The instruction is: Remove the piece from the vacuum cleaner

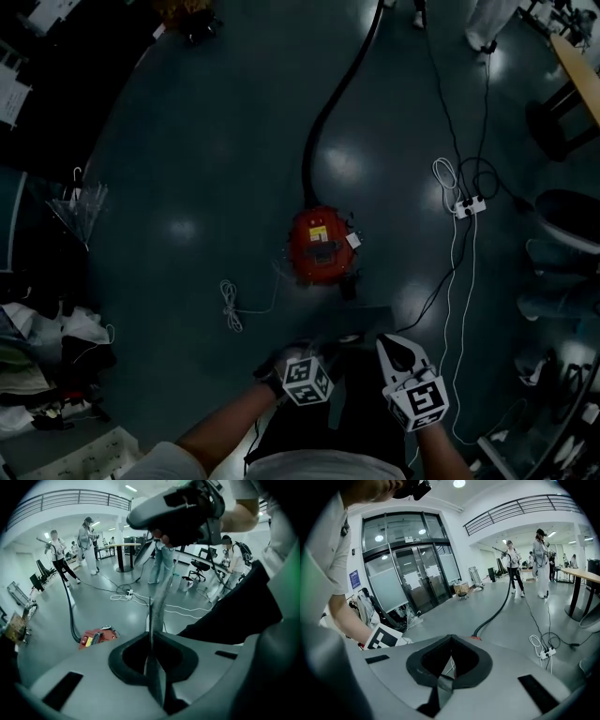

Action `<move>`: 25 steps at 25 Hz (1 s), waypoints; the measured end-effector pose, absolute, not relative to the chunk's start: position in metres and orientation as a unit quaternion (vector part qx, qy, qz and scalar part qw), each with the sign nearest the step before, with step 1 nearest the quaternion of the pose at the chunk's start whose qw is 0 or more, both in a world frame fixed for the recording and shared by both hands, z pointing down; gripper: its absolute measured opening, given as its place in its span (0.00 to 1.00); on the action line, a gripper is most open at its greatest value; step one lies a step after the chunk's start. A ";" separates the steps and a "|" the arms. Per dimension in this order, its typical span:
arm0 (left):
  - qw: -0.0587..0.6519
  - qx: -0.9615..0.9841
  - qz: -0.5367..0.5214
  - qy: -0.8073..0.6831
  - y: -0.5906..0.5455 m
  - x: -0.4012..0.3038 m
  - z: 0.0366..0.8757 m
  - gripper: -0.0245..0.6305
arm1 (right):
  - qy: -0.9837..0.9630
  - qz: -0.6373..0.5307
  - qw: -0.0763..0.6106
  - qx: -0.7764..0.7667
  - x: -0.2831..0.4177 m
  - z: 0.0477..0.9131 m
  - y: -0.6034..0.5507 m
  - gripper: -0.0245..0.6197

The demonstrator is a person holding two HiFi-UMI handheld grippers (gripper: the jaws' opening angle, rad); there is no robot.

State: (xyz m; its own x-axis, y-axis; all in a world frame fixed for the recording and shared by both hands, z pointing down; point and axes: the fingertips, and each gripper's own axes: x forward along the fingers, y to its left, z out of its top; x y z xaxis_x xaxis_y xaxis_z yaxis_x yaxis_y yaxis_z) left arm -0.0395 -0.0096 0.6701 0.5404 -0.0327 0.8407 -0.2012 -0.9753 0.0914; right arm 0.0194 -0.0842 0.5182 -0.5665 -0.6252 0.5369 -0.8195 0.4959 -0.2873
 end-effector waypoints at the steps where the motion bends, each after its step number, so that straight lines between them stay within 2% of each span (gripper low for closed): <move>1: 0.089 0.876 0.469 -0.069 -0.008 -0.041 0.648 0.08 | -0.846 0.259 0.181 0.429 0.017 0.502 -0.081 0.06; 7: 0.082 0.892 0.437 -0.079 0.006 -0.050 0.524 0.08 | -0.860 0.212 0.153 0.438 0.012 0.399 -0.062 0.06; 13: 0.059 0.902 0.421 -0.079 0.025 -0.061 0.436 0.08 | -0.873 0.178 0.126 0.436 0.003 0.311 -0.040 0.06; 19: 0.031 0.909 0.408 -0.081 0.036 -0.063 0.391 0.08 | -0.890 0.141 0.135 0.412 -0.017 0.281 -0.016 0.06; 25: 0.023 0.912 0.401 -0.079 0.033 -0.065 0.382 0.08 | -0.890 0.137 0.134 0.414 -0.027 0.269 -0.019 0.06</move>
